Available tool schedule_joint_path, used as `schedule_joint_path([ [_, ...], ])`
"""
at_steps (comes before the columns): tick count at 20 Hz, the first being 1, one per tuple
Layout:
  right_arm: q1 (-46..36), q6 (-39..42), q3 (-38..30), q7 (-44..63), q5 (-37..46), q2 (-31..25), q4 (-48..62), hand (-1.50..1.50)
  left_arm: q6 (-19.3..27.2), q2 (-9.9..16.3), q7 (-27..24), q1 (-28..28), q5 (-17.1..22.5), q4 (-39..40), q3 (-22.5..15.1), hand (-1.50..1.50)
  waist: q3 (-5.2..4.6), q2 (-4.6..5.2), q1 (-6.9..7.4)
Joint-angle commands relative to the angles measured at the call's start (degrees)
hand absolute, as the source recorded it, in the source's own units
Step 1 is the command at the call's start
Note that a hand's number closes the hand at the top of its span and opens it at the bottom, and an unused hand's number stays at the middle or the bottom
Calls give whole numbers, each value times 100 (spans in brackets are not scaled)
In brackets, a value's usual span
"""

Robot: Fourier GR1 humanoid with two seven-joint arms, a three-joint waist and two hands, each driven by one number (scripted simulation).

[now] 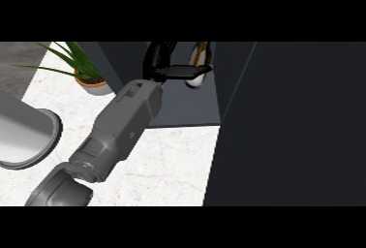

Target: Pick up the wine, place it into the cabinet and close the cabinet

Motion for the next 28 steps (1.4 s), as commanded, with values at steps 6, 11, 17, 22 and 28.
schedule_joint_path([
  [6,281,-27,-93,587,-139,-291,-1191,-150,-461,-18,250,780,463,-1018,-625,-150,-1,-82,99],
  [11,339,-129,-102,417,-141,-273,-1101,-150,-586,-19,357,1606,722,-1795,-996,-150,4,-107,211],
  [17,140,-176,-158,383,-203,-97,-781,-150,-518,-18,357,2793,627,-2846,-1441,-150,6,-72,372],
  [22,250,-337,-206,697,-155,-238,-1194,-150,-157,-18,631,3544,536,-3967,-1890,-150,-2,-100,396],
  [28,332,-260,-172,605,-32,-480,-1178,-150,-55,420,972,4690,560,-5498,-2080,-150,3,-69,340],
])
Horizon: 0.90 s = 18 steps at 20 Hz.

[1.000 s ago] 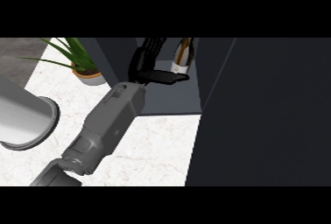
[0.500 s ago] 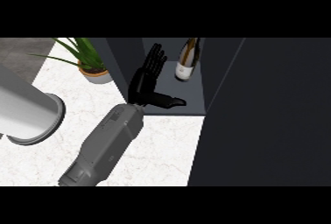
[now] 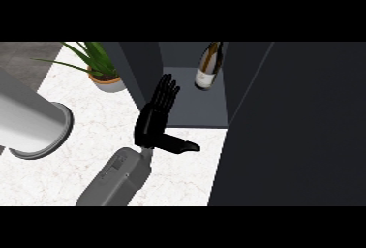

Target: Pick up the wine, place it into the cabinet and close the cabinet

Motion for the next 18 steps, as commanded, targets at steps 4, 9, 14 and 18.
schedule_joint_path([
  [4,398,33,79,372,-67,-286,-1149,-150,-266,479,50,1517,88,-1415,-237,-150,3,47,-84],
  [9,261,411,107,425,-244,-629,-1245,-150,-512,828,57,2277,287,-2169,-201,-150,1,52,-59],
  [14,124,837,427,119,-489,-529,-1067,-150,-666,1209,-99,2534,244,-2376,54,-150,5,73,-74],
  [18,111,1596,935,90,-480,-1037,-1032,150,-714,1613,114,2387,435,-2689,482,-150,3,63,-46],
])
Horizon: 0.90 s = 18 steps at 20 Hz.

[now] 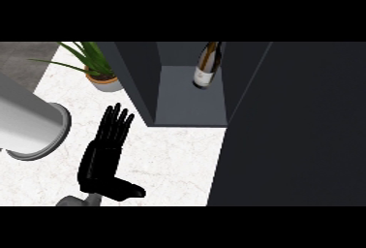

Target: Pick up the wine, place it into the cabinet and close the cabinet

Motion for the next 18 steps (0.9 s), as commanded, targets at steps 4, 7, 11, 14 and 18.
schedule_joint_path([
  [4,107,815,765,130,-214,-341,-1076,150,-379,625,-36,281,237,-205,605,-150,-3,14,-35],
  [7,-14,787,862,454,-205,-264,-1258,150,-655,972,-48,620,426,-442,868,-150,-13,10,22],
  [11,-181,757,835,492,-130,-80,-1200,150,-1051,1335,50,734,758,-431,1297,-150,-12,17,-7],
  [14,-369,732,1076,670,12,153,-1206,150,-1196,1368,17,831,737,-349,1309,-150,-21,16,-3],
  [18,-686,841,1176,904,27,314,-1125,150,-1277,1664,205,710,1007,-361,1718,-150,-25,25,22],
])
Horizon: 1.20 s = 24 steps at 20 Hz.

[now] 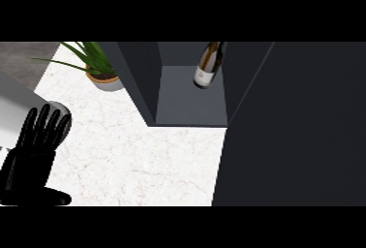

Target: Pick up the wine, place it into the cabinet and close the cabinet

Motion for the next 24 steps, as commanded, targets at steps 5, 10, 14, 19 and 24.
schedule_joint_path([
  [5,-564,20,456,757,-116,861,-842,150,-276,232,266,61,346,-196,250,-150,2,26,71],
  [10,-788,221,451,860,-400,1092,-746,150,-543,226,82,-34,235,198,292,-150,-13,63,116],
  [14,-1135,372,295,928,-509,1395,-416,150,-625,493,284,-269,458,281,568,-150,-17,101,234],
  [19,-1533,401,-4,1285,-724,1781,-259,150,-737,542,347,-417,491,319,575,-150,-30,125,338],
  [24,-2526,374,-355,1953,-745,2423,397,150,-869,610,475,-366,562,377,570,-150,-33,109,457],
])
